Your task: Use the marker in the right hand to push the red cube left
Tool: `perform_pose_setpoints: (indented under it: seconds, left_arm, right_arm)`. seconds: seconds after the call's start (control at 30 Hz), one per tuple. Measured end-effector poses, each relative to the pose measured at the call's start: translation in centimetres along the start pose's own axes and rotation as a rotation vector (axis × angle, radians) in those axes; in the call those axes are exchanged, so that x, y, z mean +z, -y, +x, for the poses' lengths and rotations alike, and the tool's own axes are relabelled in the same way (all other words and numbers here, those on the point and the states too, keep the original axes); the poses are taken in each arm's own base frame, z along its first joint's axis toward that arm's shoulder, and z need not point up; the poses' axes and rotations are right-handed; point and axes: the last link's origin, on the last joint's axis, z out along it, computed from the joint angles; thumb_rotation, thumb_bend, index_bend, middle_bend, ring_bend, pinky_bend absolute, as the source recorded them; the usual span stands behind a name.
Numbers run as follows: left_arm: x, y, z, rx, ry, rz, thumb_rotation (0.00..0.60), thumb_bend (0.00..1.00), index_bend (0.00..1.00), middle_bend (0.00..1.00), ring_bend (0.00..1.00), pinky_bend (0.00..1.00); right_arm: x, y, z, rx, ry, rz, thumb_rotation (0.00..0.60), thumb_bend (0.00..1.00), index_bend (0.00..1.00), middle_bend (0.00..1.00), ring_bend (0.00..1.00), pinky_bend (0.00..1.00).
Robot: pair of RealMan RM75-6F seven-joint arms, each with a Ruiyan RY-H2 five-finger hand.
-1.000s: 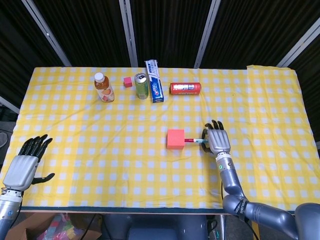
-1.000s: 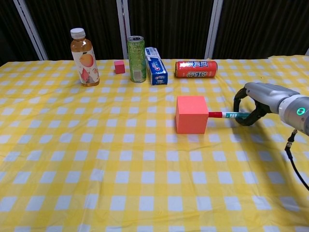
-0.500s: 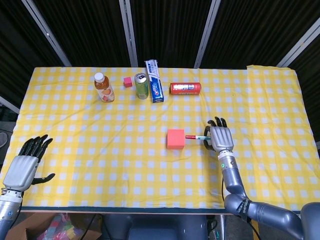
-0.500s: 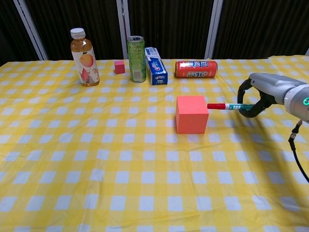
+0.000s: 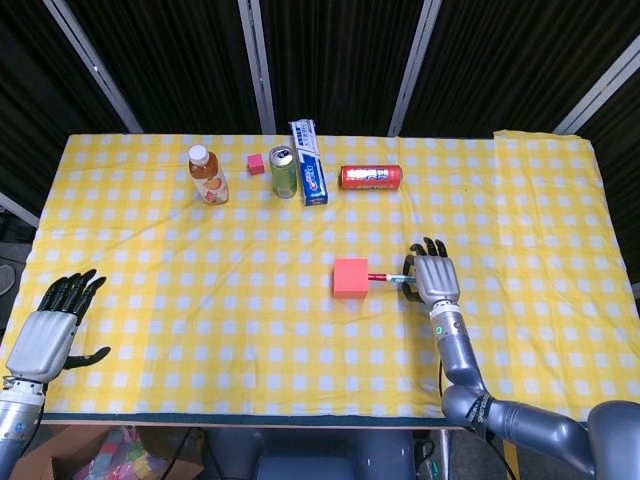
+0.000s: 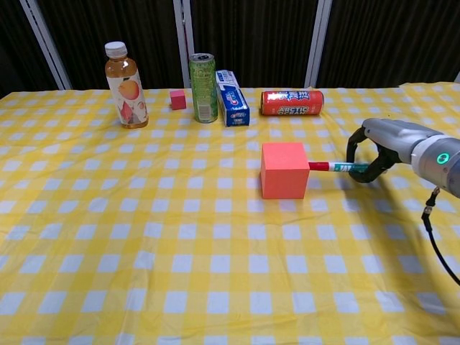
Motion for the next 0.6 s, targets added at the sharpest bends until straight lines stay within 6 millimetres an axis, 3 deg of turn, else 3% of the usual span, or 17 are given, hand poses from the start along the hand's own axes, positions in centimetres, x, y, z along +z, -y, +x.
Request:
perform_pose_setpoints:
  seconds: [0.6]
  left_arm:
    - [0.1,0.2,0.0,-0.010,0.019,-0.001,0.600,0.00,0.00,0.00,0.00,0.00]
  right_arm:
    - [-0.1,6.1,-0.6,-0.002,0.007,0.101,0.600,0.53,0.58,0.22,0.00,0.00]
